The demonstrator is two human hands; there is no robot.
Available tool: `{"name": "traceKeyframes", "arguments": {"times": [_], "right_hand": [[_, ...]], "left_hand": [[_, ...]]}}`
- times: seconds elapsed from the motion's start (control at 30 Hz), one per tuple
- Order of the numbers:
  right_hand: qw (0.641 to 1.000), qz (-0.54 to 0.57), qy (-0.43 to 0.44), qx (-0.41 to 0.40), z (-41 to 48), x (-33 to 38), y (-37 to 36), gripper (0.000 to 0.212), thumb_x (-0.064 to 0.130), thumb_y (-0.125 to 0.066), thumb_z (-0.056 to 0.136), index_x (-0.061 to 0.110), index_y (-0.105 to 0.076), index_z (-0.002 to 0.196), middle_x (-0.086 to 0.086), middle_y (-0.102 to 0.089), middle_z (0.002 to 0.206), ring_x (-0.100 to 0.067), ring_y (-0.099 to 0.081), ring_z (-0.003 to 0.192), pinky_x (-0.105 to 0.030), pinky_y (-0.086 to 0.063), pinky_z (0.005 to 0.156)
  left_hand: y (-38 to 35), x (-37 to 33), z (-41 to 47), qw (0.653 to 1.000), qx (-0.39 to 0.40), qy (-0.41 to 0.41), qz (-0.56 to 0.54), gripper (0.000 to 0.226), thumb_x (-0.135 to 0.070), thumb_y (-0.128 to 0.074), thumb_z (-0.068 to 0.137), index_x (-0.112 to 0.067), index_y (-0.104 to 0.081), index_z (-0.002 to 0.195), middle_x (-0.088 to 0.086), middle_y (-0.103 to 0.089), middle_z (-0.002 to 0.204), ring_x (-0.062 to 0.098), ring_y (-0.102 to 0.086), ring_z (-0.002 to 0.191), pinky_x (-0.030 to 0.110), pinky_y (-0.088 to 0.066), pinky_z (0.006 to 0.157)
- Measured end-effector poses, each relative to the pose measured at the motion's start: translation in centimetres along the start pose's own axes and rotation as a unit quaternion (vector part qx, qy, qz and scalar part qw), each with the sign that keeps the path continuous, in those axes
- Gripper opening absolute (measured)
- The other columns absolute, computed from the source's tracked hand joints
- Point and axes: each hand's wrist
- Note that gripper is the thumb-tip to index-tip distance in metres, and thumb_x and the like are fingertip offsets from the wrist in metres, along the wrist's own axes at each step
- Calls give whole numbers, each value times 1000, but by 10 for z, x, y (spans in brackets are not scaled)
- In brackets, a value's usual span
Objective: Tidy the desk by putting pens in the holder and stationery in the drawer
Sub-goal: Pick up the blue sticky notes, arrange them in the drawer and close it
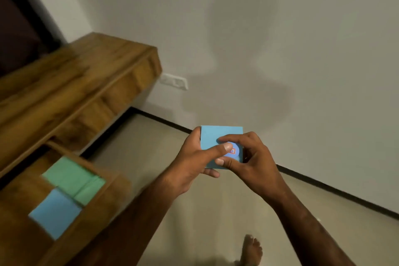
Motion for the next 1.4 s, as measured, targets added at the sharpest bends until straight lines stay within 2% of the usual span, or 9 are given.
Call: {"name": "traceKeyframes", "arguments": {"times": [0.17,0.4,0.57,0.67,0.83,1.03,1.17,1.27,1.4], "right_hand": [[987,34,57,144,34,47,-107,45,46,-90,66,46,-72,108,17,-52,96,-13,-60,100,-36,-56,81],[935,75,116,326,65,81,-215,55,36,-92,65,42,-72,116,3,-59,112,-9,-62,110,-26,-57,87],[883,106,96,447,72,88,-266,52,36,-89,72,38,-69,120,2,-63,116,-13,-65,103,-27,-58,79],[856,145,2,496,70,90,-287,32,30,-79,85,36,-72,116,-3,-72,110,-19,-68,84,-33,-58,64],[851,152,-46,501,61,85,-325,30,4,-69,92,30,-78,106,4,-76,109,-24,-73,95,-42,-62,81],[875,96,-14,475,67,93,-388,29,9,-72,91,34,-77,105,23,-73,104,-23,-69,88,-44,-62,79],[898,67,-20,434,77,100,-430,29,11,-68,94,34,-74,111,14,-65,127,-9,-67,104,-34,-64,71],[907,65,-41,415,87,105,-454,30,9,-69,93,34,-74,109,16,-64,122,-8,-67,99,-32,-63,67],[911,27,-52,409,94,94,-488,32,10,-73,90,33,-74,113,14,-63,110,-14,-64,105,-43,-63,78]], "left_hand": [[98,-1,-51,988,-149,-21,-20,46,-34,-83,78,-29,-59,118,0,-74,104,19,-73,85,33,-55,60],[178,12,-109,943,-315,-25,-101,41,-30,-81,81,-30,-61,117,2,-74,105,21,-71,85,34,-51,58],[201,29,-140,883,-434,-6,-178,43,-28,-82,79,-32,-62,117,0,-74,104,24,-73,92,32,-51,54],[205,45,-153,842,-486,0,-233,49,-24,-83,77,-30,-61,120,4,-72,110,29,-72,96,32,-50,52],[217,68,-171,810,-503,-10,-301,49,-10,-77,82,-25,-59,125,9,-70,116,32,-72,99,35,-55,56],[274,94,-185,770,-521,16,-369,39,2,-62,87,-10,-59,124,18,-64,118,38,-70,95,37,-59,55],[325,113,-201,796,-529,37,-293,28,-1,-58,92,-9,-63,118,23,-67,112,41,-72,89,42,-61,64],[357,125,-214,801,-540,76,-248,16,-6,-60,92,-9,-69,104,15,-73,96,31,-70,82,36,-56,64],[395,135,-215,801,-546,96,-225,16,-21,-63,93,-10,-73,99,8,-73,84,24,-66,76,32,-50,64]]}}
Point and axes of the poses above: each hand's wrist, its own z-axis towards the middle knuckle, its own y-axis out of the back of the hand, x = y × z
